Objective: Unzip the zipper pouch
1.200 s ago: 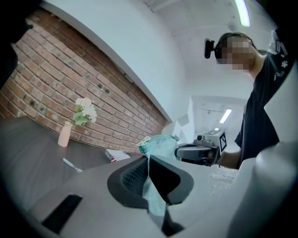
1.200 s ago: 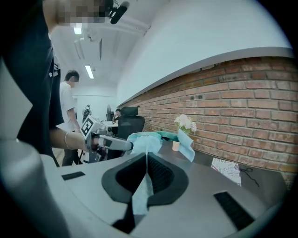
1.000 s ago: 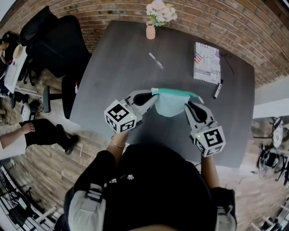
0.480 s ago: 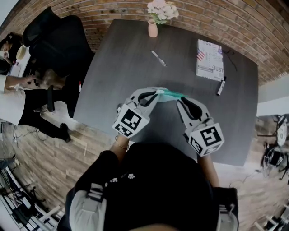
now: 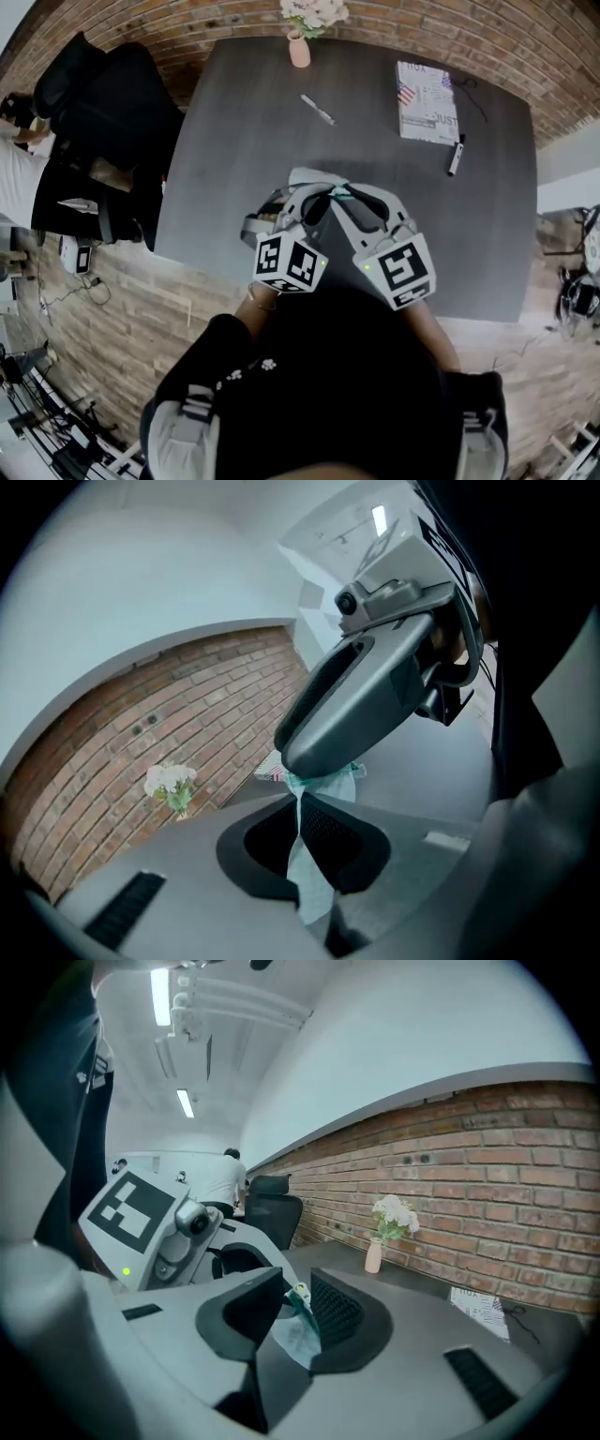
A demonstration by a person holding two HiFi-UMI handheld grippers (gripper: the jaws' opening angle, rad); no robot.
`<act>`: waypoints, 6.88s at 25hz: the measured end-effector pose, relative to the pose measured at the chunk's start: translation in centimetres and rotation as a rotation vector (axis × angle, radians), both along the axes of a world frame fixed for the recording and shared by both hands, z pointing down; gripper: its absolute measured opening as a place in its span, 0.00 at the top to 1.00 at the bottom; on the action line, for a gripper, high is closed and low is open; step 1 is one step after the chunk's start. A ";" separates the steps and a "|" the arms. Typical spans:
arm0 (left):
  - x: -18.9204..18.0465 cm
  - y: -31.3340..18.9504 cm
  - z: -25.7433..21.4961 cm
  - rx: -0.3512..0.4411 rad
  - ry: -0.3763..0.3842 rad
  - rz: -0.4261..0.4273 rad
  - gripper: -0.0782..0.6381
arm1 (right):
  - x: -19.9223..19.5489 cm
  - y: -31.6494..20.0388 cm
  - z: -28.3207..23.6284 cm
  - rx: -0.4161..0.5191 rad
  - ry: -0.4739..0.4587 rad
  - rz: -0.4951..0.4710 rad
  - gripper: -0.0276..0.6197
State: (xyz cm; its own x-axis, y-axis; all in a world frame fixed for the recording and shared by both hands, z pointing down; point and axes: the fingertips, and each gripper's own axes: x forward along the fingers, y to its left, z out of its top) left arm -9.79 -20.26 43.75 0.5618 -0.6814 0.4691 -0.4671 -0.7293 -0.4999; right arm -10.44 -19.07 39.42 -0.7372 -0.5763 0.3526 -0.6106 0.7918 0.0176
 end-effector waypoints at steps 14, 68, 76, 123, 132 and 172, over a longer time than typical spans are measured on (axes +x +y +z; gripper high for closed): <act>0.9 0.1 0.8 0.096 -0.186 0.057 0.88 | 2.5 -0.5 1.3 -0.014 0.025 0.084 0.93; 1.1 0.4 2.2 0.155 -0.307 0.142 0.88 | 5.0 -1.5 4.5 -0.234 -0.234 0.167 0.96; 1.4 0.6 2.3 0.127 -0.273 0.143 0.88 | 5.5 -1.6 4.8 -0.196 -0.188 0.176 0.96; 1.6 1.7 1.2 0.046 -0.119 0.138 0.88 | 10.1 -2.4 6.6 -0.190 -0.110 0.319 0.96; 1.8 1.6 1.1 0.040 -0.112 0.139 0.88 | 10.9 -2.6 7.0 -0.192 -0.101 0.336 0.96; 0.7 1.1 0.0 0.001 0.016 0.083 0.88 | 16.1 -3.5 8.3 -0.188 -0.072 0.476 0.95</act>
State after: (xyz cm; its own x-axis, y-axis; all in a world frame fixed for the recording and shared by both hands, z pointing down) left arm -9.05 -19.13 43.73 0.6236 -0.6331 0.4586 -0.4134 -0.7650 -0.4938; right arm 5.62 -22.61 47.71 -0.4353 -0.7854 0.4401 -0.8982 0.4117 -0.1539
